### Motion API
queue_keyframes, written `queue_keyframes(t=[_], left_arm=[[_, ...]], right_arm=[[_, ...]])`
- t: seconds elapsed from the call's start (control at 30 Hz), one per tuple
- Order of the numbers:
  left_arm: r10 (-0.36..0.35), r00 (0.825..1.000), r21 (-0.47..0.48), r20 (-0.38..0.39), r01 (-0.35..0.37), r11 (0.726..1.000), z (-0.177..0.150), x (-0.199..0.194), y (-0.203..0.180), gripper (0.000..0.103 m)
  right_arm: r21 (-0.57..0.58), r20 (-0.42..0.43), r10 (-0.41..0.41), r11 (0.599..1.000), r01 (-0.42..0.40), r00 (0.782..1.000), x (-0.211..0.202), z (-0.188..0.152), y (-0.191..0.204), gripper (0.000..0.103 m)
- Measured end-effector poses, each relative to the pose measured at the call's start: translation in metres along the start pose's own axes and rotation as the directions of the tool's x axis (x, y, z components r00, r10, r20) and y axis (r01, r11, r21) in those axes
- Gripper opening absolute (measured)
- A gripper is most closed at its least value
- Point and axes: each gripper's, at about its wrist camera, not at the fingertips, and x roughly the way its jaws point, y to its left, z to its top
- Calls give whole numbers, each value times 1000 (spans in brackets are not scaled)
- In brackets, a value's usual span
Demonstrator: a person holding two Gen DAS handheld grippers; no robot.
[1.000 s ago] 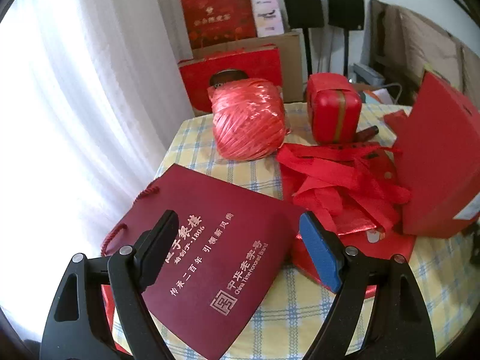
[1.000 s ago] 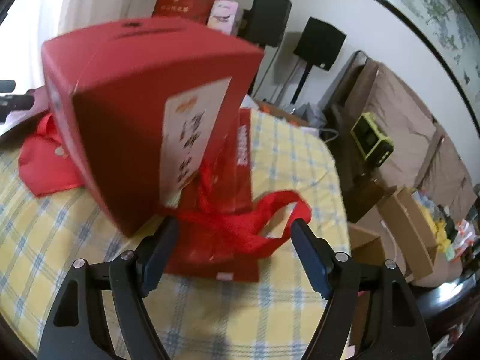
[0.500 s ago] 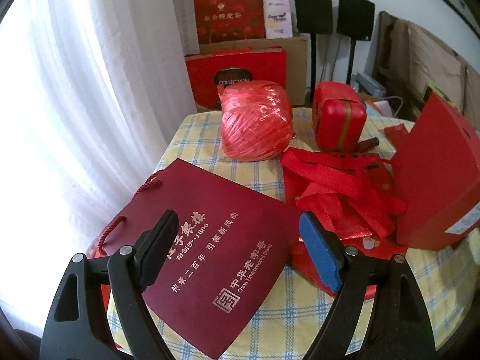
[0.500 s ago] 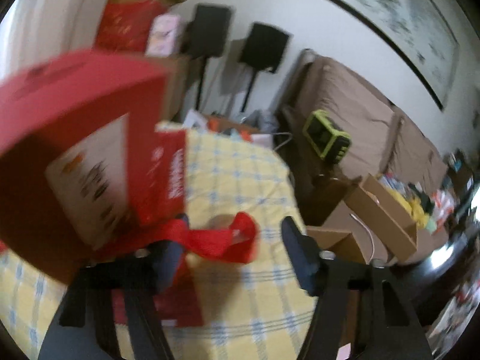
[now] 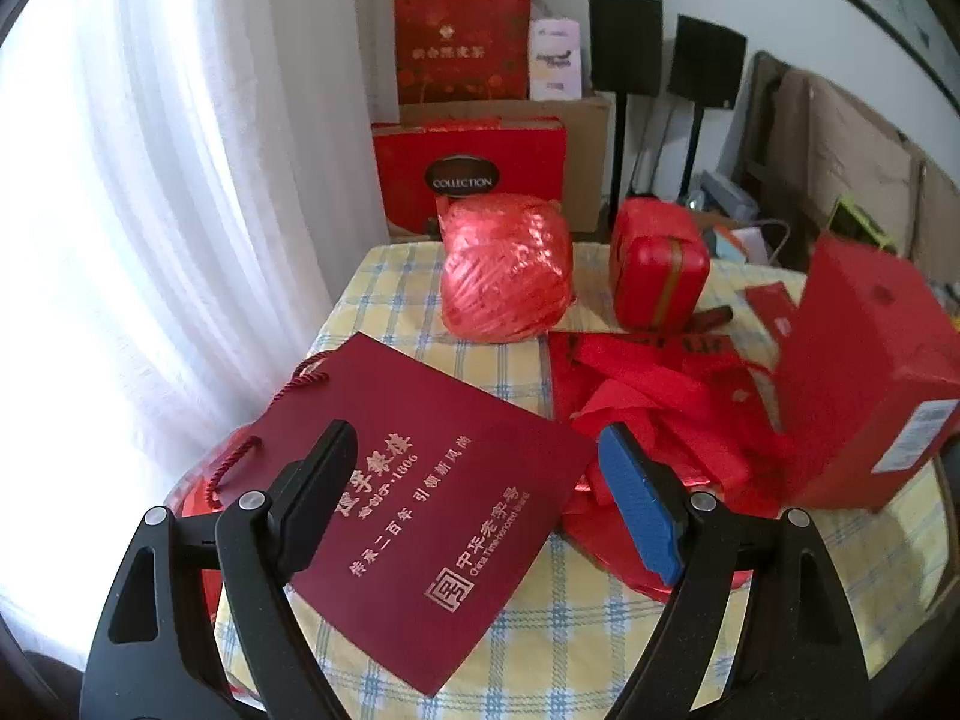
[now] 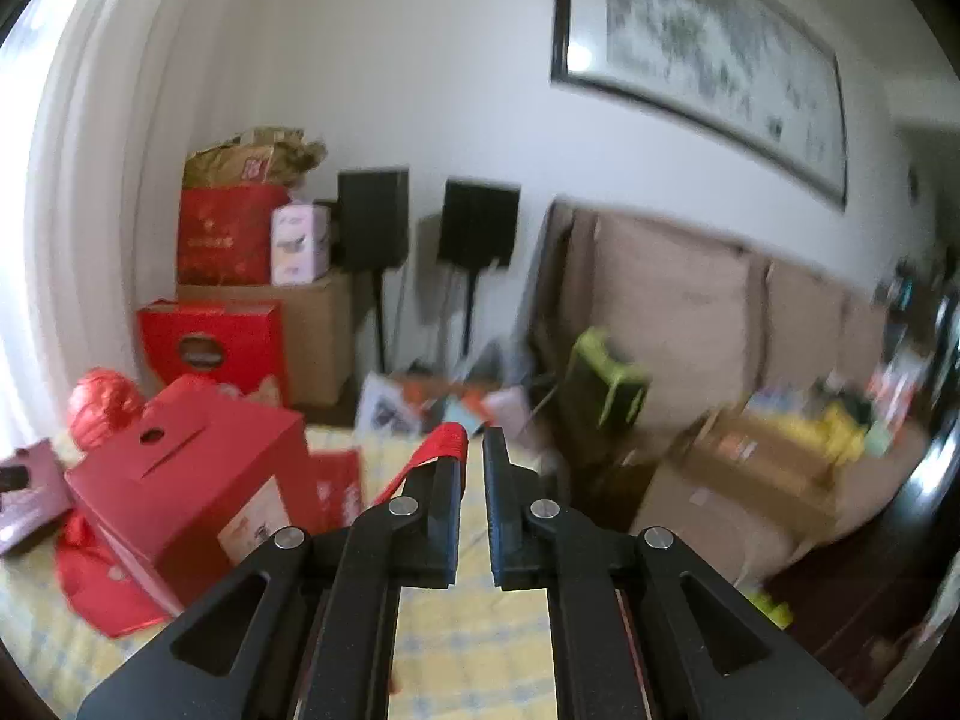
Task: Organize objects
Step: 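Lift the red gift bag by its strap with the right gripper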
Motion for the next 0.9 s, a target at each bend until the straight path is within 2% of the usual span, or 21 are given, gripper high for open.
queue_keyframes(t=[0.1,0.17,0.27,0.4,0.53,0.67,0.77,0.83,0.87,0.9], left_arm=[[-13,1000,-44,4,13,999,3,-8,8,81],[-27,1000,-64,10,28,998,4,-14,12,81],[-37,999,-55,29,38,998,5,-25,14,81],[-41,998,-23,55,43,999,7,-40,17,81],[-51,995,-33,83,53,998,9,-64,30,81],[-101,988,-28,120,105,994,10,-94,41,81],[-218,966,26,138,217,976,8,-116,40,81],[-314,943,86,109,305,948,4,-126,32,81],[-369,926,117,80,359,926,1,-129,27,81],[-456,889,162,29,446,880,-5,-132,18,81]], right_arm=[[-80,56,6,997,-2,998,-15,31,12,6],[-175,102,9,985,9,995,-27,53,31,6],[-260,148,37,966,3,988,-40,75,51,5],[-288,210,48,958,14,977,-60,108,69,4],[-321,260,54,947,33,964,-86,139,86,4],[-333,252,43,942,45,967,-108,169,94,4],[-341,238,27,938,57,971,-118,181,96,4],[-323,224,18,945,56,974,-125,186,91,4],[-318,217,13,946,58,976,-127,187,89,4],[-313,208,10,948,57,978,-128,188,86,4]])
